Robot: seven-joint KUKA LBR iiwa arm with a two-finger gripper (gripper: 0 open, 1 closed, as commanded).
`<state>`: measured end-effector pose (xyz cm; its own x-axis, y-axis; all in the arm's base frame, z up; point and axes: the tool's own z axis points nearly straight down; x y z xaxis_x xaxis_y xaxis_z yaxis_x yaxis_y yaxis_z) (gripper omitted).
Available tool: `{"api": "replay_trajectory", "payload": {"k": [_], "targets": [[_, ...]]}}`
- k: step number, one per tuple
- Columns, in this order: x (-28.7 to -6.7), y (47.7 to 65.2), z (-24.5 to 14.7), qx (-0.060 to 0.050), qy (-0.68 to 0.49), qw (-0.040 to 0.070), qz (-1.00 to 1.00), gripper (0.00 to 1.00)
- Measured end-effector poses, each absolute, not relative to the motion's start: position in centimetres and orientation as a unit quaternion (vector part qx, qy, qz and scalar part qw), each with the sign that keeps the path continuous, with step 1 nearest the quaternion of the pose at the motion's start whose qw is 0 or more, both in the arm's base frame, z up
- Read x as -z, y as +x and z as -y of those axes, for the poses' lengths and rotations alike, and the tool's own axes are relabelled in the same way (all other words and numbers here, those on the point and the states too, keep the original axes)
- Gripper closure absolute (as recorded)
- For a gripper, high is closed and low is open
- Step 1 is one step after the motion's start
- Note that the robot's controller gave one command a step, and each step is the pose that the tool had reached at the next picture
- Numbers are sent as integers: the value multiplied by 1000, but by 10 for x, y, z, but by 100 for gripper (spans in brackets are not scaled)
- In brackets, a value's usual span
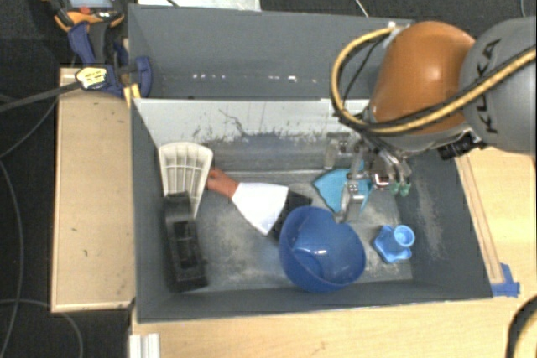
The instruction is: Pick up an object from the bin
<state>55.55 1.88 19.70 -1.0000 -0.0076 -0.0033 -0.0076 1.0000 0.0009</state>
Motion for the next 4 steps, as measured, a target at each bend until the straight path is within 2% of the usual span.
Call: {"api": "replay_trajectory", "payload": {"k": [1,2,3,4], "targets": [[-197,556,-19,0,-4,2,-1000,0],[-71,570,-48,0,-124,3,-992,100],[-71,570,-48,0,-124,3,-992,100],[-71,586,-50,0,-134,5,-991,100]]}}
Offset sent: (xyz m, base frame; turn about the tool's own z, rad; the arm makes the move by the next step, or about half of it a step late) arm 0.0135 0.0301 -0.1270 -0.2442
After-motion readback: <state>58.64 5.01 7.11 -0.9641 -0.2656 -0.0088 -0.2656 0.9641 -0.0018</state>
